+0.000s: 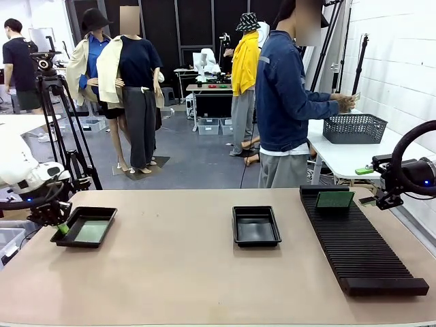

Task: Inspect and transfer BCBs to ESD trays.
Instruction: Pick up the ESD tray and place it on the left side of the table.

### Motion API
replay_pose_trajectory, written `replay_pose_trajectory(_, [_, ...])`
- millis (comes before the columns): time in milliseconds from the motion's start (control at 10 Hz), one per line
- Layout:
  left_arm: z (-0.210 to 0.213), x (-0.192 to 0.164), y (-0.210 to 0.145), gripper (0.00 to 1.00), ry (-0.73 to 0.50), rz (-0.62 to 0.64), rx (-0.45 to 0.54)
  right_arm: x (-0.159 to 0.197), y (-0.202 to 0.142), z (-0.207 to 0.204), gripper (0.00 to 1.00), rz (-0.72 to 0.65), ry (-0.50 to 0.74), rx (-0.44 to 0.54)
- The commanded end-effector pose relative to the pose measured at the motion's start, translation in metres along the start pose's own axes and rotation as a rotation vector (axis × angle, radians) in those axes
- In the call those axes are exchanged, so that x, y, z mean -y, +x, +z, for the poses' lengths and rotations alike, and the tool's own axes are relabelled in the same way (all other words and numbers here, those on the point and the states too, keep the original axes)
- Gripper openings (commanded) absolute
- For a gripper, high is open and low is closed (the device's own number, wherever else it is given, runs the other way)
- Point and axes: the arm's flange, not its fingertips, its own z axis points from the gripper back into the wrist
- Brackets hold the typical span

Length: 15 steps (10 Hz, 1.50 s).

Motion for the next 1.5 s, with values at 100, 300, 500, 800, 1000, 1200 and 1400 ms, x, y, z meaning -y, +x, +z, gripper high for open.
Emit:
replay_pose_trajectory(100, [0.010,-0.026,0.007,0.00,-0.049,-0.010,0.019,-0.001,-0.001,-0.001,1.00,0.001,-0.008,-0.006])
replay_pose_trajectory(300, [0.012,-0.040,0.010,0.00,-0.048,-0.039,0.009,-0.001,-0.001,-0.001,1.00,0.001,-0.008,-0.006])
replay_pose_trajectory(500, [0.015,-0.053,0.012,0.00,-0.064,-0.047,0.008,-0.001,-0.001,-0.001,1.00,0.001,-0.008,-0.006])
replay_pose_trajectory(800, [0.017,-0.057,0.013,0.02,-0.078,-0.033,0.014,-0.001,-0.001,-0.001,1.00,0.001,-0.008,-0.006])
replay_pose_trajectory(1000, [0.020,-0.057,0.014,0.29,-0.091,-0.014,0.036,-0.001,-0.001,-0.001,1.00,0.001,-0.008,-0.006])
replay_pose_trajectory(1200, [0.036,-0.053,0.013,0.65,-0.137,0.054,0.089,-0.001,-0.001,-0.001,1.00,0.001,-0.008,-0.006])
replay_pose_trajectory(1400, [0.054,-0.049,0.009,1.00,-0.131,0.055,0.126,-0.001,-0.001,-0.001,1.00,0.001,-0.008,-0.006])
